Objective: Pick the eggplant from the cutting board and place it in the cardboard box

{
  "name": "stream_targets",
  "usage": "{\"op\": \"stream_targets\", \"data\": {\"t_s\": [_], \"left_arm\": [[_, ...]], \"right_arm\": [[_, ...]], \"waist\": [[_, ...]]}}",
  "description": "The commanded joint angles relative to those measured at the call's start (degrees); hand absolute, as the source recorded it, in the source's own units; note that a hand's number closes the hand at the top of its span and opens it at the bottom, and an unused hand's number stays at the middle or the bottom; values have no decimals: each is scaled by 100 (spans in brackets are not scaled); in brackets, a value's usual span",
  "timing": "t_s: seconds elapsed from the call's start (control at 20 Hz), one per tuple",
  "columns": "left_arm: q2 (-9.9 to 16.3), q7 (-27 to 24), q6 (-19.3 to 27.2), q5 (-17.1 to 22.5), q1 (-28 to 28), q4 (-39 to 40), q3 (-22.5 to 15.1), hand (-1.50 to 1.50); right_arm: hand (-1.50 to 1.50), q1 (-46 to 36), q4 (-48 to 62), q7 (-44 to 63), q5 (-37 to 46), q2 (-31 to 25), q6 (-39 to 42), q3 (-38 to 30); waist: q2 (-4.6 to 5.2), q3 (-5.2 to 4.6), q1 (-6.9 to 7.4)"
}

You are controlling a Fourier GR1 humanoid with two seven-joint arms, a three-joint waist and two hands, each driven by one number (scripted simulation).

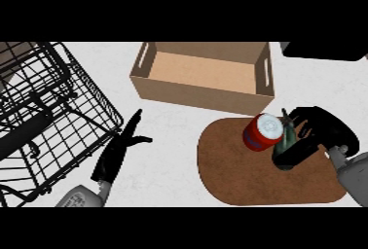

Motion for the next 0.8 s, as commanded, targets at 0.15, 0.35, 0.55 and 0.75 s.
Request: {"op": "stream_targets", "data": {"t_s": [0.15,0.35,0.55,0.75], "left_arm": [[233,-54,170,-267,-414,39,206,0],[288,-30,205,-303,-487,147,248,0],[314,-17,279,-337,-548,104,282,0],[349,-49,337,-296,-459,80,332,0]], "right_arm": [[150,-1057,-166,-2367,722,-687,722,312],[150,-1454,242,-3638,1023,-1022,628,135],[150,-1611,872,-5006,932,-1162,457,-163],[150,-1840,1197,-6247,112,-792,496,-684]], "waist": [[98,159,799],[162,155,844],[169,158,684],[148,156,642]]}}
